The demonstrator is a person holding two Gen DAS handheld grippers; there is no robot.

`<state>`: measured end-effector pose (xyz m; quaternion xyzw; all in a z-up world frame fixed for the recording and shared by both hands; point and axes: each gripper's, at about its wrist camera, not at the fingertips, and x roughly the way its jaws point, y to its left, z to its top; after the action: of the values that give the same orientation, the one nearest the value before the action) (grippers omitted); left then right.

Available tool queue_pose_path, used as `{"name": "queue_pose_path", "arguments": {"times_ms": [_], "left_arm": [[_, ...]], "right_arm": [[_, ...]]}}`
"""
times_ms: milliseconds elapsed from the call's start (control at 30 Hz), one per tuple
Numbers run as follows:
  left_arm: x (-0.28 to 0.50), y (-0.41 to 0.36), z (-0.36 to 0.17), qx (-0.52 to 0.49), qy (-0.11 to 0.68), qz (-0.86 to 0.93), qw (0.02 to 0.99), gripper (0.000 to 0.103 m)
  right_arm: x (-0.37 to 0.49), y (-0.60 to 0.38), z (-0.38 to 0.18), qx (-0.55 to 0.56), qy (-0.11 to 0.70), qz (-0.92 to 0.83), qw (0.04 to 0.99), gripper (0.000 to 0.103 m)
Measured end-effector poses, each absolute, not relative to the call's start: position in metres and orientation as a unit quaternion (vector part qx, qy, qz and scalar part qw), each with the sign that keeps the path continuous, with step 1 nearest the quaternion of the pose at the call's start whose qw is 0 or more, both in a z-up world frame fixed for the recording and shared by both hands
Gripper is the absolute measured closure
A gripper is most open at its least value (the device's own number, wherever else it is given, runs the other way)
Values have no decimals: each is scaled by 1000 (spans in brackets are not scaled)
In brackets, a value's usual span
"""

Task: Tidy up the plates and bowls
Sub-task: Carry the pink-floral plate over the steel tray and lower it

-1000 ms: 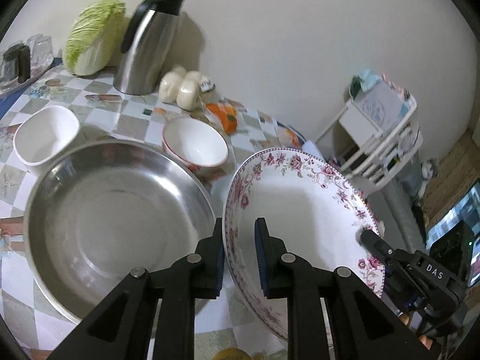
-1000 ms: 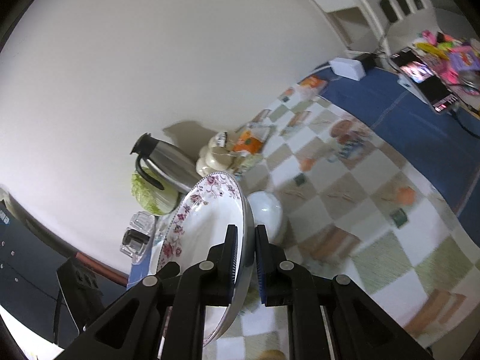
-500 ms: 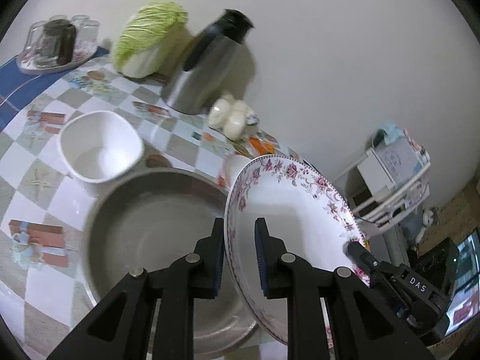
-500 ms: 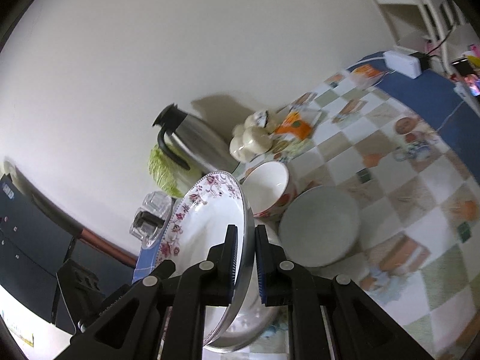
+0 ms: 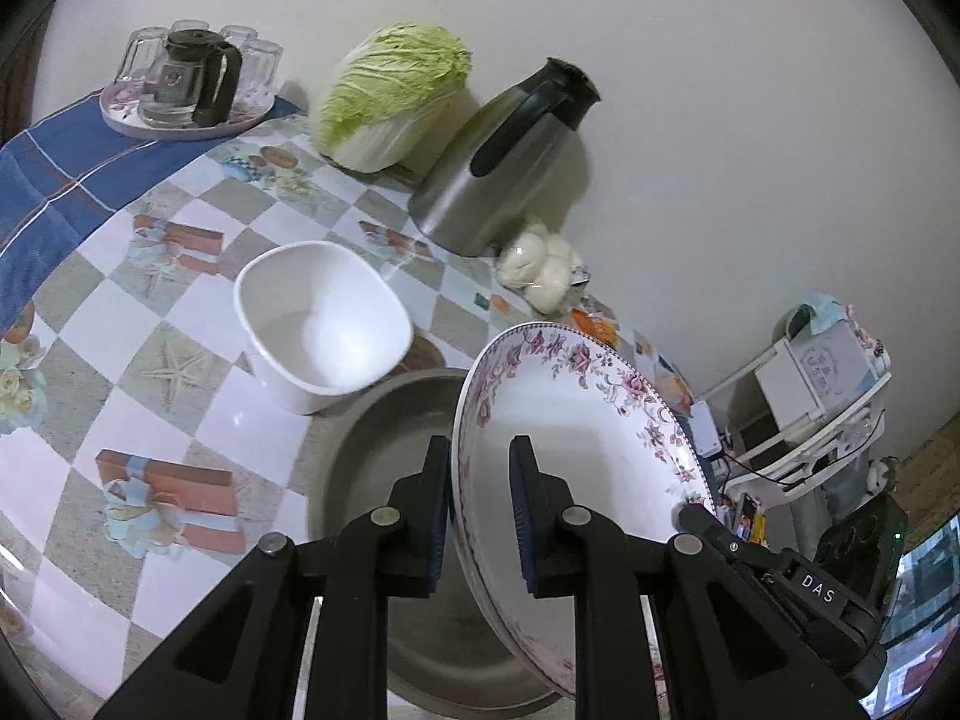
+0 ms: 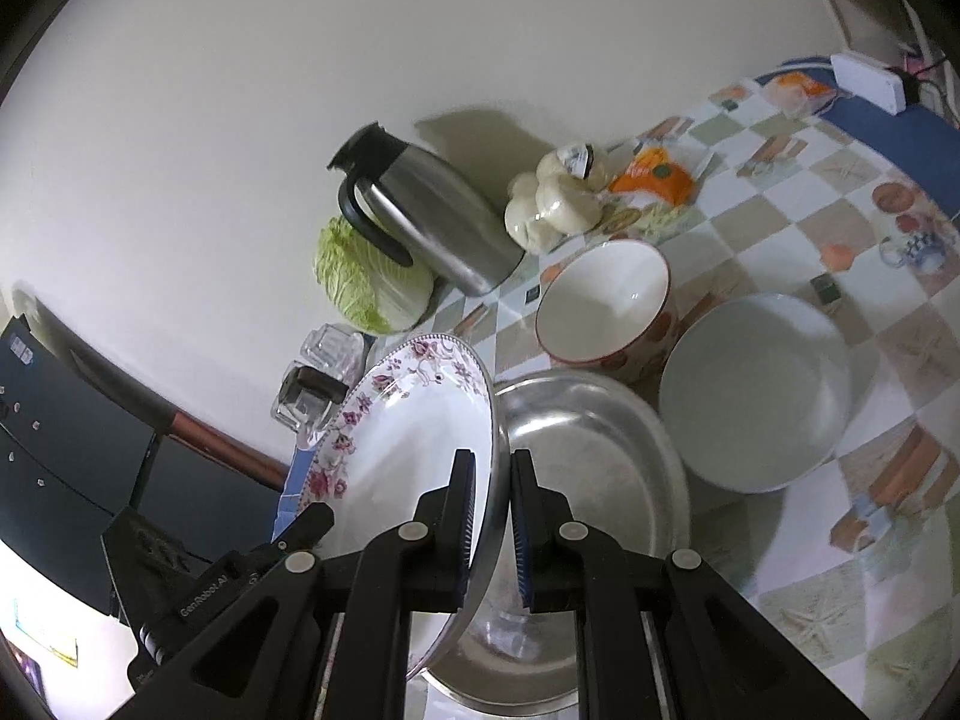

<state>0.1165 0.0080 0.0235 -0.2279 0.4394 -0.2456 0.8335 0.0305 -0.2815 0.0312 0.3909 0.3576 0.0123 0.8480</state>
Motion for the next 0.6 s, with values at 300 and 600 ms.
{"name": "queue_pose_path", "arguments": {"times_ms": [300, 600], "left_arm": [[126, 5, -8, -213, 483, -225, 819, 85], [125, -7, -24, -185, 506, -215, 815, 85]], "right_arm": [[41, -277, 0, 387, 401, -9, 830, 90], [43, -283, -22, 389, 425, -26, 817, 91]]}}
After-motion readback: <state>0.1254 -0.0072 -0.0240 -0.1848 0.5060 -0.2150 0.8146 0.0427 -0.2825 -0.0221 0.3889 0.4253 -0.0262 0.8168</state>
